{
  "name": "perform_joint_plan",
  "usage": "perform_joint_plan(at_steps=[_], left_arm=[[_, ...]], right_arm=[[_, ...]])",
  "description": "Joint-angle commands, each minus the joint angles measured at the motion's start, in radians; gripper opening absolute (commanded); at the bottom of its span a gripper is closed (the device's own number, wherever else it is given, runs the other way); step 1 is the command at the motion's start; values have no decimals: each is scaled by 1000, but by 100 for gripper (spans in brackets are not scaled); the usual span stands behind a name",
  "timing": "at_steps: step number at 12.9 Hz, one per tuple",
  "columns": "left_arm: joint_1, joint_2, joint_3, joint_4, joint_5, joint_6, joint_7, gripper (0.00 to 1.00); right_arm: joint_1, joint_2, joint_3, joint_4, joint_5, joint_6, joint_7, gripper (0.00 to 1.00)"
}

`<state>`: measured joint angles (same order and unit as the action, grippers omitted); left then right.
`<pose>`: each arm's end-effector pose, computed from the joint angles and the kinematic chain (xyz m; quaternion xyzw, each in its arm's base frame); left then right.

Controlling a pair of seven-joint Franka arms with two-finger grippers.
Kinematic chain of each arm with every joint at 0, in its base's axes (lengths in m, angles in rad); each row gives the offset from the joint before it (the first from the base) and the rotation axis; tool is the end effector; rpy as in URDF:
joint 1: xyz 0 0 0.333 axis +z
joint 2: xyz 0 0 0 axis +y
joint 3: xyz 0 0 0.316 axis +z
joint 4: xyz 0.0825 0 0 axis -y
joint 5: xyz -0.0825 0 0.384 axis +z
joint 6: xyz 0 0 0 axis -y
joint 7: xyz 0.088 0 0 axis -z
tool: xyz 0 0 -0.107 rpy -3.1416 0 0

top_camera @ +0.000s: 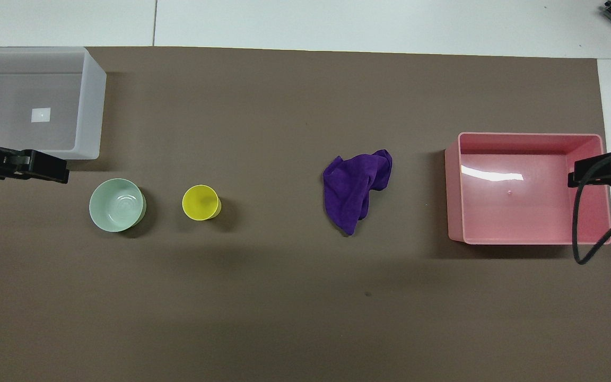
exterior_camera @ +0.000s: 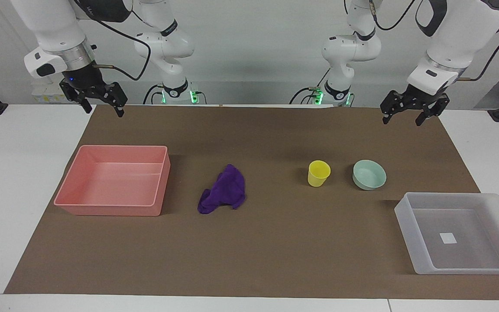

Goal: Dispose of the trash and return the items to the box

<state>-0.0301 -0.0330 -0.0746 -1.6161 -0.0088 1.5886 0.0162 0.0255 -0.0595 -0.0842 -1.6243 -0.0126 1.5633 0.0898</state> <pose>0.5425 -0.0586 0.6228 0.9982 -0.0603 0.0026 0.0033 0.5339 -0.0341 0.6309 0.9972 -0.0741 -0.0008 0.0038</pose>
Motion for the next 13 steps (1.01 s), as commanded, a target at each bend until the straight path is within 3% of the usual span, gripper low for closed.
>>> perform_joint_plan(at_steps=[1, 9, 13], left_arm=[[22, -36, -1, -42, -10, 19, 24, 100], [25, -38, -1, -53, -10, 53, 18, 100], [41, -54, -1, -143, -11, 171, 21, 100]], right_arm=[[-6, -16, 6, 1, 0, -41, -22, 100], [2, -22, 11, -12, 2, -26, -4, 100], [1, -22, 11, -14, 2, -31, -19, 100]])
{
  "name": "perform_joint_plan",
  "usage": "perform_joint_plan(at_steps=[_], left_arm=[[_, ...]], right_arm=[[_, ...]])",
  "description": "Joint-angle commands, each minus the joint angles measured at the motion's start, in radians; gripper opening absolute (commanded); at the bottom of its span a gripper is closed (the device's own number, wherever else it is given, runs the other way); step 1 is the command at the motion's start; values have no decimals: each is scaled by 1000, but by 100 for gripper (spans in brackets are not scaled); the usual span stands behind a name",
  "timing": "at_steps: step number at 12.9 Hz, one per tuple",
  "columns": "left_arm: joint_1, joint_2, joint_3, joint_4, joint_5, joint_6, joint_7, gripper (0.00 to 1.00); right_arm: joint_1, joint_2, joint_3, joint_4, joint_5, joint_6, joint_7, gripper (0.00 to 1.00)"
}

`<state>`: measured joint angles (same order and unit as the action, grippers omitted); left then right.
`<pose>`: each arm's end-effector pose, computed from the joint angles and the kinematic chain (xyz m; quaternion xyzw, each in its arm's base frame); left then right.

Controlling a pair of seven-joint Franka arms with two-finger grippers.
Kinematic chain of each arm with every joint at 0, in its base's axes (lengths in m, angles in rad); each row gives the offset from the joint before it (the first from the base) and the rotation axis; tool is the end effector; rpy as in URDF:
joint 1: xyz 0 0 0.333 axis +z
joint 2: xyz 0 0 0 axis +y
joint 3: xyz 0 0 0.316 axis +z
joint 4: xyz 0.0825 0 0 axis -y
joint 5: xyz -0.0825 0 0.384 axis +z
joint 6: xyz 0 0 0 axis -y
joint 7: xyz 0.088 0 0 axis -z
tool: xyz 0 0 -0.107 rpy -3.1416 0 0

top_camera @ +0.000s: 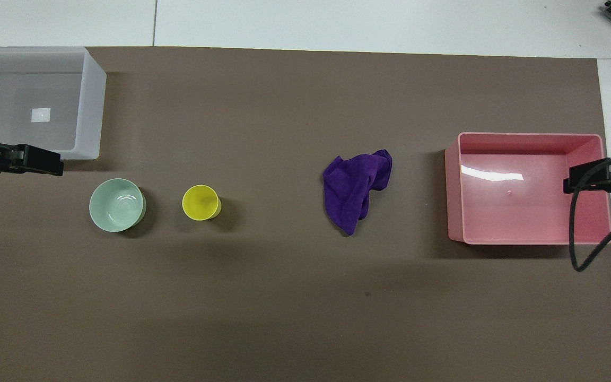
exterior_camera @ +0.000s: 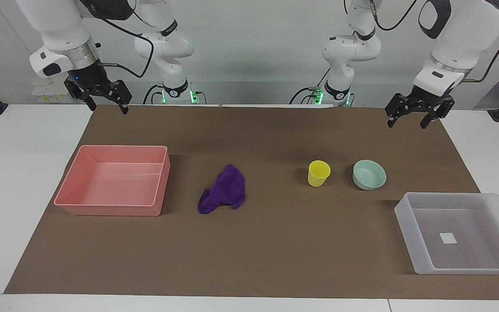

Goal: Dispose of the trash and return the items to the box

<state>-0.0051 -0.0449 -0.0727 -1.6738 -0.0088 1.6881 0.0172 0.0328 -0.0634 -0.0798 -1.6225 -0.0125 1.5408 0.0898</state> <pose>0.5488 -0.0445 0.6108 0.9985 -0.0471 0.0294 0.0036 0.5307 -0.0278 0.6319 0.9976 -0.0684 -0.0092 0.0039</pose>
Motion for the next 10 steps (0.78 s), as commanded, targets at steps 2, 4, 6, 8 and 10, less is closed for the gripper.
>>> perform_joint_plan(at_steps=[2, 4, 6, 8, 10], left_arm=[[30, -41, -3, -148, -11, 135, 21, 100], [39, -41, -3, -229, -11, 234, 20, 100], [57, -30, -3, -289, -11, 297, 26, 100], [66, -24, -3, -372, -13, 402, 27, 100], [86, -3, -3, -443, -13, 487, 27, 100]], right_arm=[[-11, -16, 6, -14, 2, -5, -25, 100], [-7, -18, 6, -16, 2, -7, -21, 100], [-2, -18, 6, -16, 2, -5, -19, 100], [-4, -16, 6, -14, 2, -2, -18, 100], [-1, -16, 8, -16, 2, -2, -16, 100]])
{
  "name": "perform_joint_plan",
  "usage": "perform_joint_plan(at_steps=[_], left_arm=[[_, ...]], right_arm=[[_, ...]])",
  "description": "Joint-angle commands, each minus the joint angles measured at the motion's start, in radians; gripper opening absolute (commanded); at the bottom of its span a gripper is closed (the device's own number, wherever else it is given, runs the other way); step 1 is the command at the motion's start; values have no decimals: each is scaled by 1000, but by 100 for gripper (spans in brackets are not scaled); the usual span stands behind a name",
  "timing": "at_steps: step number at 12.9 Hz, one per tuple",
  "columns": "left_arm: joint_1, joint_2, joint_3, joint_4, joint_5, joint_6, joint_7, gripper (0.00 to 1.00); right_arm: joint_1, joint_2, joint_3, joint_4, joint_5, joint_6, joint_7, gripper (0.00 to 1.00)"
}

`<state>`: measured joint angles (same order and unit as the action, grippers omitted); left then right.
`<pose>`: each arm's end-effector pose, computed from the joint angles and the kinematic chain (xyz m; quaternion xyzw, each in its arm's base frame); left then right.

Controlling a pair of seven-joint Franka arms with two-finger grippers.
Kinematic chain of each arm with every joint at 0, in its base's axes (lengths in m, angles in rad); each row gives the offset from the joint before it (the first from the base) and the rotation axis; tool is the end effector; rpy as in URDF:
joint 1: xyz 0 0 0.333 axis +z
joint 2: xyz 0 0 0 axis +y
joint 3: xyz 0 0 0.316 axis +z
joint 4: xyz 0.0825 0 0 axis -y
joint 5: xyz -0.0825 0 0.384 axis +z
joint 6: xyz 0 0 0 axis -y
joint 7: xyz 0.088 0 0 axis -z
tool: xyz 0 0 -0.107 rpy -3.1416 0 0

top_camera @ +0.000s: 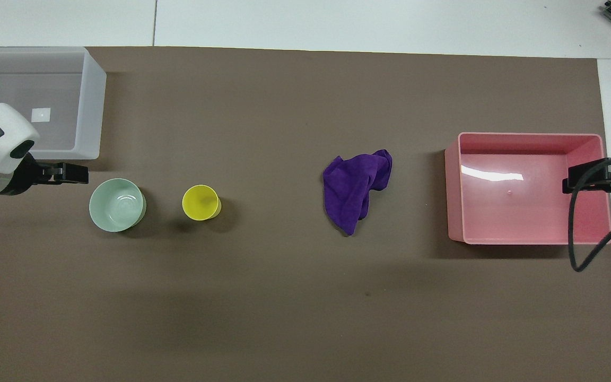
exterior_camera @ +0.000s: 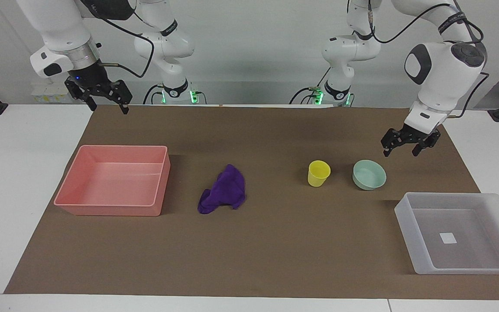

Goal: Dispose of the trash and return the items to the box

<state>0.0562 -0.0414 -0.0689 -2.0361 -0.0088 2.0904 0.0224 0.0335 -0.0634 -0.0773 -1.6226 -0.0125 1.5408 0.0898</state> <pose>0.5511 -0.0078 0.4712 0.9987 -0.0156 0.0478 0.0023 0.5308 -0.0260 0.6318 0.9977 -0.0668 -0.0092 0.0040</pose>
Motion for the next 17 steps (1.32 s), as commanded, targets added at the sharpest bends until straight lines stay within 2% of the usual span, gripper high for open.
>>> perform_joint_plan(at_steps=[1, 3, 6, 9, 10, 11, 13, 14, 17], left_arm=[[25, 3, -6, -113, -13, 115, 25, 100], [45, 18, -8, -188, -22, 207, 40, 100], [47, 47, -8, -265, -74, 324, 42, 100], [47, 86, -8, -280, -135, 364, 54, 100], [47, 86, -8, -280, -137, 358, 57, 94], [50, 86, -8, -280, -137, 355, 57, 70], [50, 86, -9, -280, -137, 347, 57, 4], [51, 81, -9, -286, -137, 344, 63, 0], [54, 80, -8, -276, -137, 318, 94, 0]], right_arm=[[-1, -16, 10, -16, 3, 10, -24, 100], [28, -27, 13, -74, 9, 103, -50, 100], [87, -47, 13, -239, 31, 284, -45, 100], [166, 16, 13, -302, 31, 457, -36, 100], [190, 52, 13, -301, 29, 502, 2, 100], [210, 80, 13, -301, 31, 536, 24, 100], [267, 149, 13, -301, 32, 609, 69, 100], [293, 181, 14, -301, 34, 648, 102, 100], [382, 296, 14, -295, 69, 772, 205, 100]])
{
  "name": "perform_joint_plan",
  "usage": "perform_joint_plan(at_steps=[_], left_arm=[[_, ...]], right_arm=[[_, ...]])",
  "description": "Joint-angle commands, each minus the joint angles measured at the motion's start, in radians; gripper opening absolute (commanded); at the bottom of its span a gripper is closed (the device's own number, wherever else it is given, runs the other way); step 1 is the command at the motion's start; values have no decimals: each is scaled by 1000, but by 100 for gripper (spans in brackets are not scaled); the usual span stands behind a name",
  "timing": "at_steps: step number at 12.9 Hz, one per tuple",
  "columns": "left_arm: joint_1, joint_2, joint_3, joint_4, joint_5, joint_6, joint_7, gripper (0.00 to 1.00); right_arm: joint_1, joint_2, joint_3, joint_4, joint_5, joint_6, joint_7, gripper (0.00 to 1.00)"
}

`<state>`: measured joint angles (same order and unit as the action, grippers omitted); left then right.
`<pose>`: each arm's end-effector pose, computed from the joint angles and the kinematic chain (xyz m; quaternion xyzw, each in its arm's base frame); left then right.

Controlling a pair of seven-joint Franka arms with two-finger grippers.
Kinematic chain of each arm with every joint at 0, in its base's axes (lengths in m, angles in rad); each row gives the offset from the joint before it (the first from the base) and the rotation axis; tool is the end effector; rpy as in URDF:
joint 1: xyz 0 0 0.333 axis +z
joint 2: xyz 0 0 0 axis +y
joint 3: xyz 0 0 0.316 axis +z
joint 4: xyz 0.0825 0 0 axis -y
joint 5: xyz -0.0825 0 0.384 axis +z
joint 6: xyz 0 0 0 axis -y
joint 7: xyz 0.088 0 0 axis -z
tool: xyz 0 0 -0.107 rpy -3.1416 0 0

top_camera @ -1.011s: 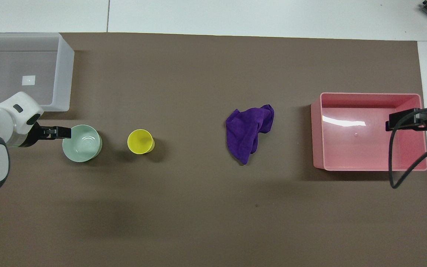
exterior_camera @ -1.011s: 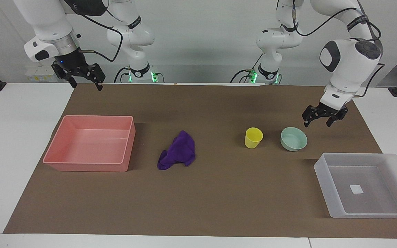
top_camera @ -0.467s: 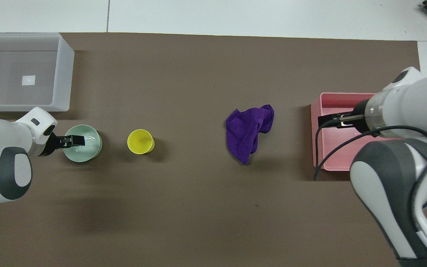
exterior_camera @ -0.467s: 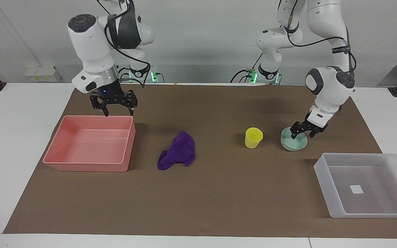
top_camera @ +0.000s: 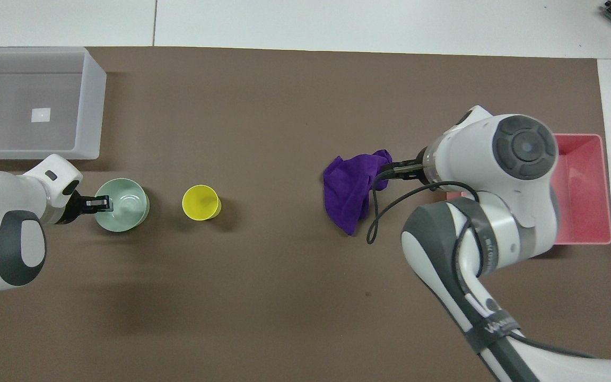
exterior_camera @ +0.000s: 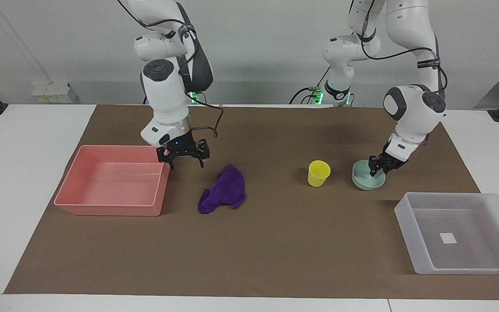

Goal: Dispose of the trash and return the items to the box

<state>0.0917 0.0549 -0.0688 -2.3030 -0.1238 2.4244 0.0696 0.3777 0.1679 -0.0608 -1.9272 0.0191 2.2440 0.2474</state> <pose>0.5240 0.0115 0.3294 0.9982 0.0221 0.0352 0.0425 0.5797 0.1922 0.4174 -0.9968 -0.0301 -0.0708 0.0235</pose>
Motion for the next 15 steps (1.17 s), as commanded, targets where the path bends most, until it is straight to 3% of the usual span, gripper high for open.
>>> perform_joint_plan(at_steps=[1, 5, 8, 9, 11, 12, 15], left_arm=[[20, -17, -8, 17, -22, -34, 71, 0], [60, -6, -6, 195, -22, -177, 101, 0], [98, 66, -6, 350, -20, -196, 102, 0], [100, 86, -5, 385, -20, -162, 101, 0], [129, 137, -5, 476, -10, -149, 99, 0], [147, 173, -5, 540, -2, -156, 101, 0], [181, 326, -6, 739, 59, -180, 101, 0]], right_arm=[[56, 105, -2, 11, 50, 110, 52, 100], [87, 170, -4, -10, 47, 141, 6, 100], [87, 186, -4, -27, 47, 190, -8, 100], [87, 186, -4, -27, 41, 192, -10, 87], [95, 185, -5, -39, 33, 209, 1, 24], [96, 185, -5, -51, 35, 244, 7, 0], [96, 161, -10, -55, 33, 238, 44, 0]])
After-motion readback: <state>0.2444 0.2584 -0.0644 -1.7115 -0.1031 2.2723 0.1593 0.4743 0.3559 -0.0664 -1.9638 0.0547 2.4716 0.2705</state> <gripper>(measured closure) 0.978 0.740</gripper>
